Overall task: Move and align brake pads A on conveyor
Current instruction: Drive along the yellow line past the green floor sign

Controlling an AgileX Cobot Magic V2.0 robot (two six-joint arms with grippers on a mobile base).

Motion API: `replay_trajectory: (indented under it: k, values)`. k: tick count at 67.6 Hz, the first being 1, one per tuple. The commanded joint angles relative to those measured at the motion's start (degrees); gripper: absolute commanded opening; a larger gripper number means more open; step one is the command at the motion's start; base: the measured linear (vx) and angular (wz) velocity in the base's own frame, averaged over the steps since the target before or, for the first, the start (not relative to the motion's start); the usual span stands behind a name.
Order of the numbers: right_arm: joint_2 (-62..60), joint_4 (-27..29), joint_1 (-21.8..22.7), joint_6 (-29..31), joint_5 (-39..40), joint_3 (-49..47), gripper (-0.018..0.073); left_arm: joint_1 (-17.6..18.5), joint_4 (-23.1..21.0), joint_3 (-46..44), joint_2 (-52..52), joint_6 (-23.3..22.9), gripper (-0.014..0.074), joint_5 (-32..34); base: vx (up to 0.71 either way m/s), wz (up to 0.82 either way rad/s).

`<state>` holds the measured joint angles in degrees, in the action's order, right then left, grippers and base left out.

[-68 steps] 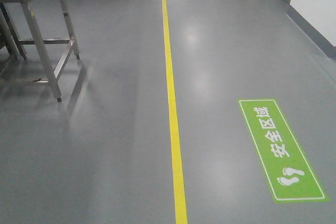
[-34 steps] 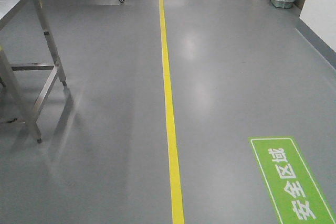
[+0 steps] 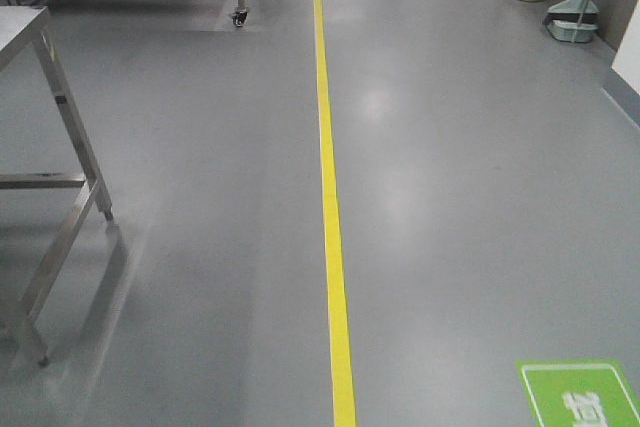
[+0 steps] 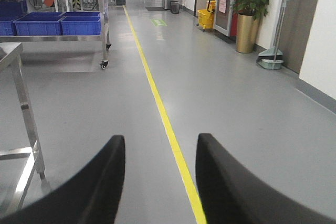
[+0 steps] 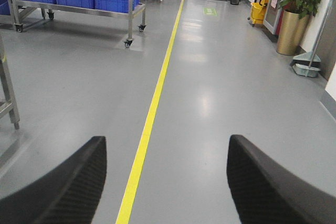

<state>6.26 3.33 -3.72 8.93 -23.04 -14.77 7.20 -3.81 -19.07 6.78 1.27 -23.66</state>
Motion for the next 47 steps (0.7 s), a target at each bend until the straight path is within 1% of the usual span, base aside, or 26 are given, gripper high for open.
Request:
replay_trajectory:
  k: [1,47]
  values:
    - [0.64,-0.33,0.23,0.00,4.02,-1.53,0.0468,0.23,-0.45,-1.34,0.79,-0.20,0.0300,4.62,0.67,0.05]
    - [0.64,-0.33,0.23,0.00,4.02,-1.53,0.0468,0.23,-0.45,-1.34,0.79,-0.20,0.0300,4.62,0.66,0.01]
